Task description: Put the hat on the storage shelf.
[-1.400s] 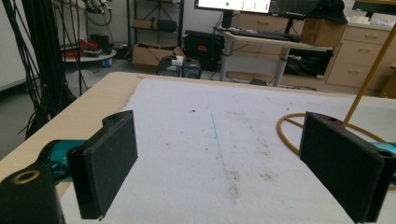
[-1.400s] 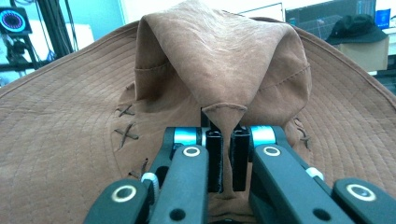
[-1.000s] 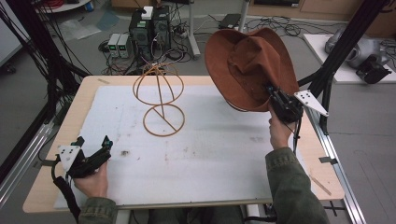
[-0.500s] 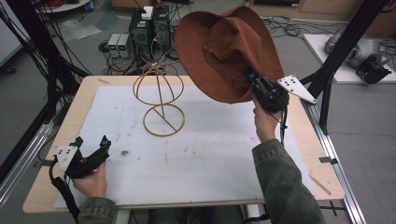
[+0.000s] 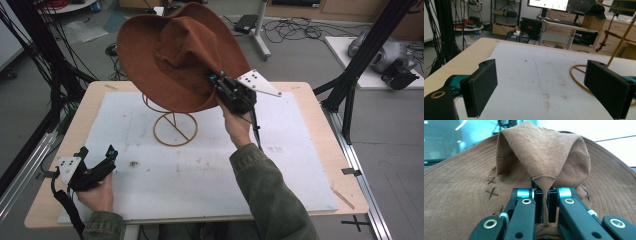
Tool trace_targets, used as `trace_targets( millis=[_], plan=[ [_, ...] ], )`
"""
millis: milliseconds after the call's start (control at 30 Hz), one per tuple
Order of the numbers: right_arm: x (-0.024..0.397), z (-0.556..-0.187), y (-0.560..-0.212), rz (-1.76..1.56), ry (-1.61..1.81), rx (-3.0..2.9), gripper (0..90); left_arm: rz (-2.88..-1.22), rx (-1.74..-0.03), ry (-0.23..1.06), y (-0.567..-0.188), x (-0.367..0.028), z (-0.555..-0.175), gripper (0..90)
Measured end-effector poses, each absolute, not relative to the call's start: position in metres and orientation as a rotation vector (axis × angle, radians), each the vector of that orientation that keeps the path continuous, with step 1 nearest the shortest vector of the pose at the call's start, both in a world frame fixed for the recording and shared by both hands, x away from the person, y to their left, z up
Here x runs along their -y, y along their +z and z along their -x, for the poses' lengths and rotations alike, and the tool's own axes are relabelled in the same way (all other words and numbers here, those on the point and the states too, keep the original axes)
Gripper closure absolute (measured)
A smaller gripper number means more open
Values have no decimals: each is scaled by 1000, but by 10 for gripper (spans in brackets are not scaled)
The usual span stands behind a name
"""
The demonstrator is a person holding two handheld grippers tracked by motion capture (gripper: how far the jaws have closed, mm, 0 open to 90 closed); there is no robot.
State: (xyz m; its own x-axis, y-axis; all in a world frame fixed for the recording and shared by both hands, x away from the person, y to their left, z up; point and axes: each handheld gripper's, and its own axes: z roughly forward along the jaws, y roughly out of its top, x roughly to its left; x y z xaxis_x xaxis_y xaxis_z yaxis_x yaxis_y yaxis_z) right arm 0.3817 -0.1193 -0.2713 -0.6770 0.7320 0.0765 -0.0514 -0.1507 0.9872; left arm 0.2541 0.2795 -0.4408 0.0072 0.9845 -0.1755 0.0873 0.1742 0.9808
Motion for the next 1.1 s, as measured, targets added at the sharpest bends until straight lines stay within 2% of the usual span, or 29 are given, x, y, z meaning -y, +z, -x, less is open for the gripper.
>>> trace_targets(
  millis=[267, 1100],
  plan=[
    [87, -382, -277, -756, 1918, -1606, 891, -1134, -1347, 1022, -441, -282, -253, 118],
    [68, -387, -313, -809, 1883, -1718, 869, -1123, -1362, 989, -443, -284, -254, 119]
  ],
)
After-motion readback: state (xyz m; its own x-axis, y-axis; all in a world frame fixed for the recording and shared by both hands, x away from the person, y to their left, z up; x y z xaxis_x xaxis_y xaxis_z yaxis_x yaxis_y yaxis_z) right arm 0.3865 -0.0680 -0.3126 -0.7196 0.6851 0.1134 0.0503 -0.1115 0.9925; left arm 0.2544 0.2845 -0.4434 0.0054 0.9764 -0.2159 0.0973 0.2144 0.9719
